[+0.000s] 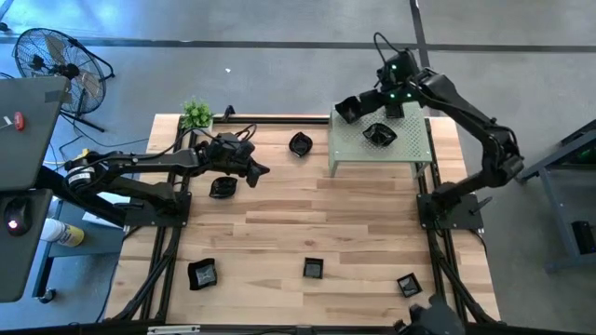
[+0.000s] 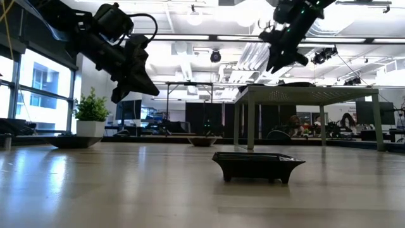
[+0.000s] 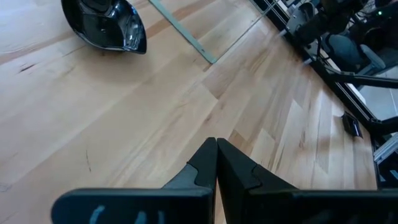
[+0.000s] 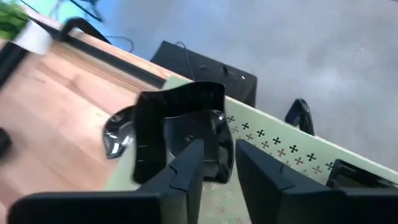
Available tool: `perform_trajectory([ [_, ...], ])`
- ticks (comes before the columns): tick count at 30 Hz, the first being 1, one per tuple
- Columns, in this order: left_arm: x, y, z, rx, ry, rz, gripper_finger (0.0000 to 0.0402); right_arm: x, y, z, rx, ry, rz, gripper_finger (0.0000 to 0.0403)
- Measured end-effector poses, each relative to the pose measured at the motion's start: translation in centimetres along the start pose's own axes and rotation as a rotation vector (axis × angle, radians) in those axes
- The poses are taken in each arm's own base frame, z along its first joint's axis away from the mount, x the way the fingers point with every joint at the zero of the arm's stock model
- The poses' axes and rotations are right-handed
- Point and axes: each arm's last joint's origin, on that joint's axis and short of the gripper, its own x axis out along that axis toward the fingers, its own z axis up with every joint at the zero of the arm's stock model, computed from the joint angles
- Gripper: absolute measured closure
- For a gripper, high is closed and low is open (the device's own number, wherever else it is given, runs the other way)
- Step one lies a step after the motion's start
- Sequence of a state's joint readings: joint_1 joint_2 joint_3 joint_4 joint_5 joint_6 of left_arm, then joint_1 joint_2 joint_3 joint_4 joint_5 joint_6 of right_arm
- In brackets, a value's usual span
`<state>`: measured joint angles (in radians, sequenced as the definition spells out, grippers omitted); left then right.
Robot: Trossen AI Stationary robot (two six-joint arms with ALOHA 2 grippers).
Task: Pick & Place Mini shaped plates
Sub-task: Stack the square plate on top of the square plates on the shelf
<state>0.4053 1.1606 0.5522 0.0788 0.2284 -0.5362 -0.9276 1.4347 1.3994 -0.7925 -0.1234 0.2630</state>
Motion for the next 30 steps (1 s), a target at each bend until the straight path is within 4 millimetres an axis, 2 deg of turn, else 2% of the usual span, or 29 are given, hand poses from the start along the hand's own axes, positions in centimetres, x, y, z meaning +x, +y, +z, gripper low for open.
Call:
perform_trajectory([
  [3, 0.0, 0.0, 0.0, 0.014, 0.003, -0.005, 0.0399, -1.9, 0.8, -0.7, -0.053, 0.01, 0.068, 0.031],
  [6, 0.0, 0.0, 0.0, 0.027, 0.002, -0.003, 0.0399, -4.0, 3.0, -2.7, -0.151, 0.083, 0.131, 0.0343],
  [9, 0.0, 0.0, 0.0, 0.045, -0.002, 0.004, 0.0399, -5.6, 5.9, -5.8, -0.277, 0.186, 0.202, 0.0391],
  [12, 0.0, 0.0, 0.0, 0.052, -0.007, 0.013, 0.0399, -7.2, 8.7, -9.7, -0.395, 0.261, 0.338, 0.0388],
  [15, 0.0, 0.0, 0.0, 0.062, -0.008, 0.014, 0.0399, -8.4, 10.6, -13.4, -0.449, 0.334, 0.443, 0.0392],
  [19, 0.0, 0.0, 0.0, 0.06, -0.005, 0.008, 0.0399, -9.1, 11.9, -18.5, -0.515, 0.473, 0.509, 0.0398],
  [24, 0.0, 0.0, 0.0, 0.105, 0.001, -0.001, 0.0399, -8.7, 12.5, -25.1, -0.566, 0.724, 0.545, 0.0399],
  [30, 0.0, 0.1, 0.0, 0.113, -0.009, 0.019, 0.0399, -8.2, 12.4, -31.9, -0.635, 0.842, 0.651, 0.0388],
])
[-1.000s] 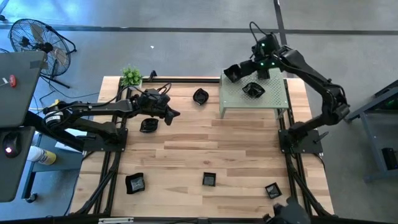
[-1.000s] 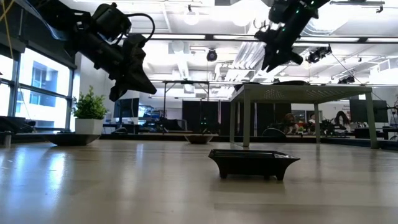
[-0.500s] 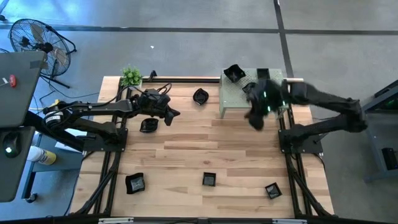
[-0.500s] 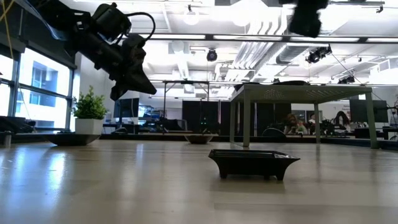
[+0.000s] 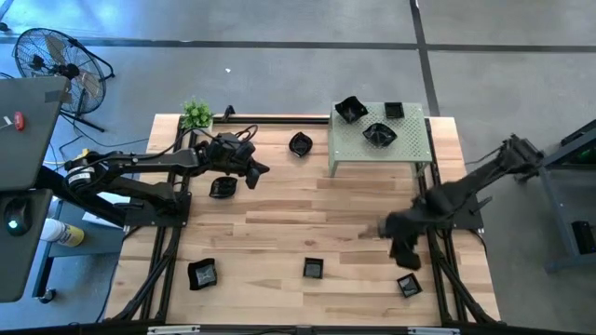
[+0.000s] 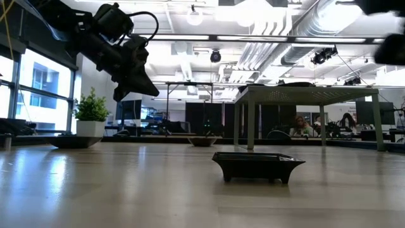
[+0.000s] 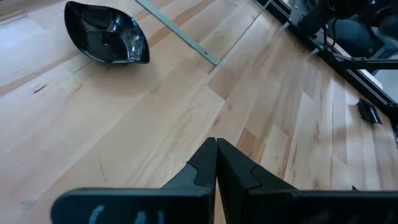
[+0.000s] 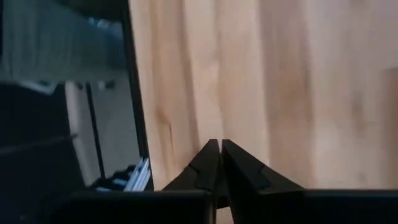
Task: Pick & Place Mini shaped plates
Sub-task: Stack the square plate on top of the square plates on the shelf
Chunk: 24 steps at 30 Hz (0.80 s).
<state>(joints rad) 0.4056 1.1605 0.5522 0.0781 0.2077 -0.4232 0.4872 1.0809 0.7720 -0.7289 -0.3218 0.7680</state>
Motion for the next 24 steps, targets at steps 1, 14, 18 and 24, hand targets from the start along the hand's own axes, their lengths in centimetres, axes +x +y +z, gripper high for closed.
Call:
perform_trajectory([
  [1, 0.0, 0.0, 0.0, 0.0, 0.001, 0.0, 0.0399, 0.8, 0.1, -0.6, -0.009, 0.012, 0.012, 0.0381],
  [14, 0.0, 0.1, -0.3, -0.01, 0.027, 0.012, 0.0399, 5.9, -2.1, -5.0, -0.099, 0.145, -0.002, 0.0301],
  [18, 0.0, 0.2, -0.5, -0.015, 0.05, 0.022, 0.0399, 7.0, -2.3, -5.1, -0.187, 0.181, -0.024, 0.0308],
  [24, 0.0, 0.2, -0.5, -0.017, 0.056, 0.024, 0.0399, 8.6, -2.5, -4.9, -0.25, 0.223, -0.023, 0.0315],
])
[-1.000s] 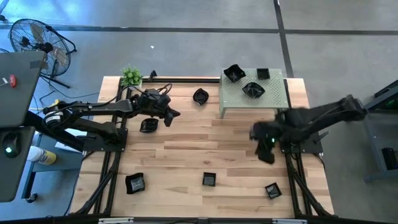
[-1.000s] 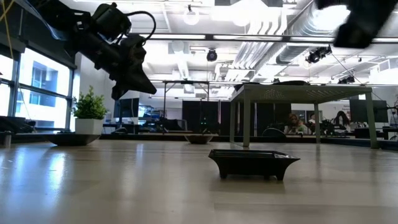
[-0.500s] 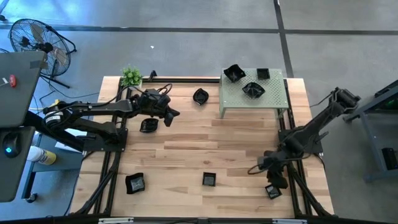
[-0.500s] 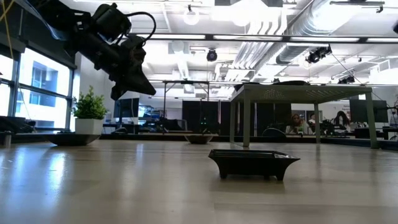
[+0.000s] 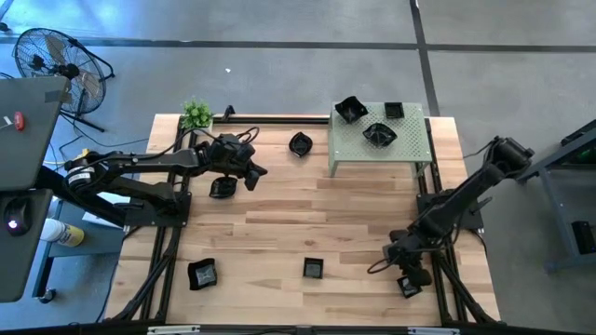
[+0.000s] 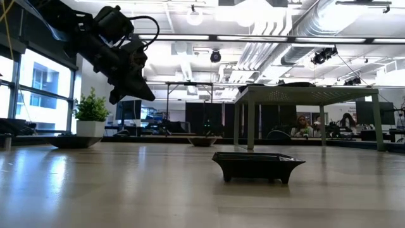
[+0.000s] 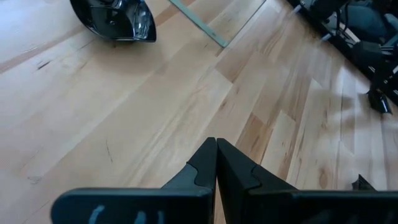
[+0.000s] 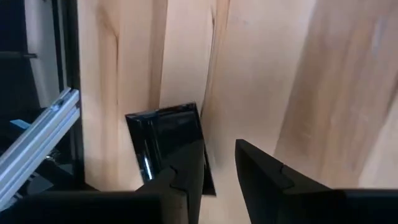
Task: Pick & Place Mini shaped plates
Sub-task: Stack the square plate on top of the square plates on the shelf
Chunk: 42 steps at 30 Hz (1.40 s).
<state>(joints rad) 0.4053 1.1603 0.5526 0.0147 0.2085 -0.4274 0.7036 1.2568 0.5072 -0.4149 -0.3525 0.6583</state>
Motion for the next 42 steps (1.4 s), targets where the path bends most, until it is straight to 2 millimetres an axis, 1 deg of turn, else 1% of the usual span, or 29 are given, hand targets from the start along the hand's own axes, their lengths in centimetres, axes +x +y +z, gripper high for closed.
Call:
perform_trajectory([
  [8, 0.0, 0.0, 0.0, -0.002, 0.0, 0.0, 0.0399, 1.8, -0.1, 0.7, -0.021, 0.028, 0.032, 0.0315],
  [16, 0.0, 0.0, 0.0, -0.003, 0.005, -0.002, 0.0399, 2.7, -0.2, 1.0, -0.032, 0.063, 0.057, 0.0317],
  [20, 0.0, 0.0, -0.1, -0.003, 0.013, -0.008, 0.0399, 2.7, -0.2, 1.0, -0.031, 0.061, 0.061, 0.033],
  [27, 0.0, 0.0, -0.1, -0.004, 0.016, -0.006, 0.0399, 2.7, 0.0, 1.1, 0.006, 0.071, 0.107, 0.0396],
  [32, 0.0, 0.0, -0.1, -0.003, 0.016, -0.006, 0.0399, 2.7, 0.1, 1.4, 0.043, 0.05, 0.119, 0.0389],
  [36, 0.0, 0.0, -0.1, -0.003, 0.018, -0.011, 0.0399, 2.4, 0.1, 1.7, 0.082, 0.025, 0.132, 0.0398],
  [42, 0.0, 0.0, -0.1, -0.002, 0.018, -0.012, 0.0399, 1.1, 0.1, 2.5, 0.14, -0.067, 0.169, 0.0397],
])
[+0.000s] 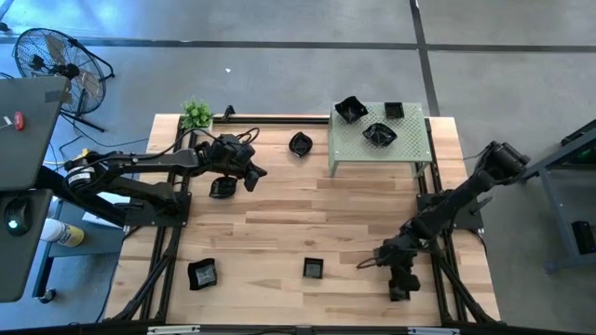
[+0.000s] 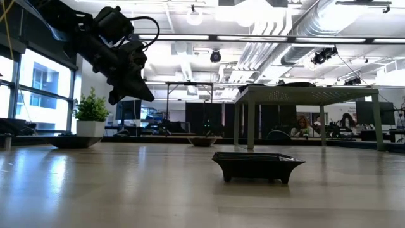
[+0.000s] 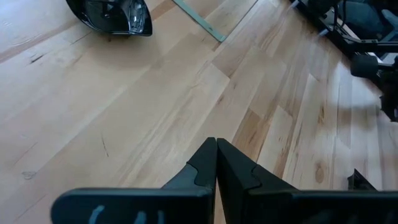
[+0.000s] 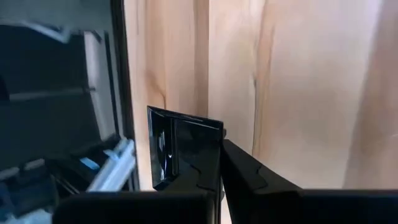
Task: Pick & Place Mini shaped plates
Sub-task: Stack the square plate on top of the square plates on the shelf
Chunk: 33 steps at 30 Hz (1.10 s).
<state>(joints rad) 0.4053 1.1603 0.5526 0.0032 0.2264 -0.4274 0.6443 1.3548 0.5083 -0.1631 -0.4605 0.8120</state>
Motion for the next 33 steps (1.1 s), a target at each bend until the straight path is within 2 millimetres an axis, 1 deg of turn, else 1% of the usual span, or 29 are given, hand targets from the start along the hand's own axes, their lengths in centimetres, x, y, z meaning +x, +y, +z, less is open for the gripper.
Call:
perform_trajectory([
  [5, 0.0, 0.0, 0.0, 0.0, 0.0, 0.0, 0.0399, -1.7, 0.1, 0.7, 0.071, -0.107, 0.018, 0.04],
  [7, 0.0, 0.0, 0.0, 0.0, 0.0, 0.0, 0.0399, -2.5, 0.1, 1.2, 0.122, -0.186, 0.013, 0.0398],
  [9, 0.0, 0.0, 0.0, 0.0, 0.0, 0.0, 0.0399, -3.4, -0.2, 1.7, 0.211, -0.28, -0.009, 0.0397],
  [11, 0.0, 0.0, 0.0, 0.0, 0.0, 0.0, 0.0399, -4.1, -0.9, 2.3, 0.345, -0.395, -0.051, 0.0398],
  [14, 0.0, 0.0, 0.0, 0.0, -0.003, 0.006, 0.0399, -4.9, -2.3, 3.2, 0.607, -0.574, -0.127, 0.04],
  [16, 0.0, 0.0, 0.0, 0.0, -0.004, 0.006, 0.0399, -5.3, -3.5, 3.3, 0.791, -0.668, -0.192, 0.0401],
  [18, 0.0, 0.0, 0.0, -0.001, -0.004, 0.007, 0.0399, -5.7, -4.4, 3.1, 0.905, -0.728, -0.261, 0.04],
  [24, 0.0, 0.0, 0.0, -0.007, -0.003, 0.004, 0.0399, -6.4, -6.0, 2.5, 1.097, -0.816, -0.385, 0.0399],
  [27, 0.0, 0.0, 0.0, -0.007, -0.002, 0.004, 0.0399, -6.8, -6.7, 2.2, 1.184, -0.853, -0.439, 0.0389],
  [30, 0.0, 0.0, 0.0, -0.007, -0.002, 0.003, 0.0399, -7.1, -7.3, 1.9, 1.217, -0.842, -0.495, 0.0368],
  [33, 0.0, 0.0, 0.0, -0.008, 0.005, -0.012, 0.0399, -7.7, -7.9, 1.5, 1.167, -0.758, -0.558, 0.0335],
])
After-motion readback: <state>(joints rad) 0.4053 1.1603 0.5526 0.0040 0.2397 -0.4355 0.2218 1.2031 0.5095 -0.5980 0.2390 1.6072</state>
